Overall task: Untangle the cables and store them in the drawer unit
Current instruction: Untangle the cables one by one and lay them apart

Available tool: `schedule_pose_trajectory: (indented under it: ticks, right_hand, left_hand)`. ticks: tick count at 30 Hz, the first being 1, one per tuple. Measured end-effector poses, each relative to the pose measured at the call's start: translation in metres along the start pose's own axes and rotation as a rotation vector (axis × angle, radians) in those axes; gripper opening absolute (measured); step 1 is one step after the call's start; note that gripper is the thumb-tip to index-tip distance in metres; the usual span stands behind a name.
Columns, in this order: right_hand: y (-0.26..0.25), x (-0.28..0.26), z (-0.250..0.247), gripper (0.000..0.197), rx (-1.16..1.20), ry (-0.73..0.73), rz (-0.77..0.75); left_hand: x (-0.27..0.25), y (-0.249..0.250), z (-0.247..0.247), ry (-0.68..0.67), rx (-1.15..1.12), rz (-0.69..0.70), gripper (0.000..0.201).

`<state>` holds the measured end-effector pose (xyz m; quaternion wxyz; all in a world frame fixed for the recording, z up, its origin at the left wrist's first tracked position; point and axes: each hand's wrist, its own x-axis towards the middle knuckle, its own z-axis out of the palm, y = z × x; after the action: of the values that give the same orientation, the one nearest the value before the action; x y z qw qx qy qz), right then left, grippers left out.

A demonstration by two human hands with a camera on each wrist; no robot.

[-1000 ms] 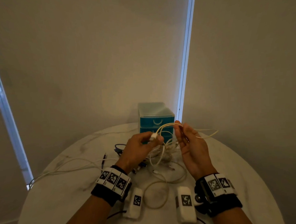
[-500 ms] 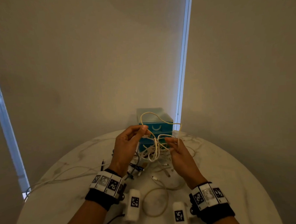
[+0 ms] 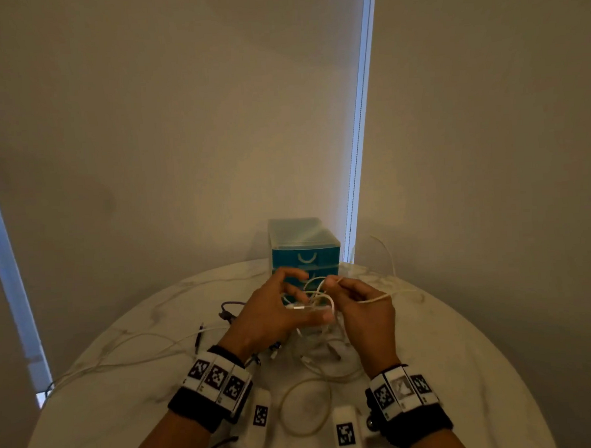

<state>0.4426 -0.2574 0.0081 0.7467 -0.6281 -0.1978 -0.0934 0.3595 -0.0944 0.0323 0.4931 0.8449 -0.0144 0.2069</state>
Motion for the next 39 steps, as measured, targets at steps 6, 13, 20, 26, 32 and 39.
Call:
schedule_pose_trajectory:
  ticks: [6, 13, 20, 26, 32, 39]
  right_hand:
    - [-0.012, 0.002, 0.005, 0.014, 0.212, 0.07, 0.037]
    - [-0.021, 0.009, -0.015, 0.017, 0.65, 0.179, 0.286]
    - [-0.022, 0.009, -0.01, 0.034, 0.734, -0.009, 0.326]
    - [-0.032, -0.001, 0.004, 0.022, 0.783, -0.187, 0.363]
    - [-0.039, 0.003, -0.001, 0.028, 1.047, -0.185, 0.401]
    - [-0.03, 0.007, -0.002, 0.034, 1.05, -0.161, 0.365]
  left_hand:
    - [0.007, -0.009, -0.003, 0.239, 0.351, -0.018, 0.048]
    - [0.009, -0.026, -0.027, 0.536, 0.391, -0.119, 0.025]
    - [0.007, -0.019, -0.015, 0.248, 0.086, 0.061, 0.014]
    - [0.009, -0.019, -0.013, 0.126, 0.21, -0.011, 0.033]
    - [0.01, -0.025, -0.02, 0.246, 0.27, -0.057, 0.046]
    - [0.007, -0.008, -0.013, 0.073, 0.068, 0.138, 0.012]
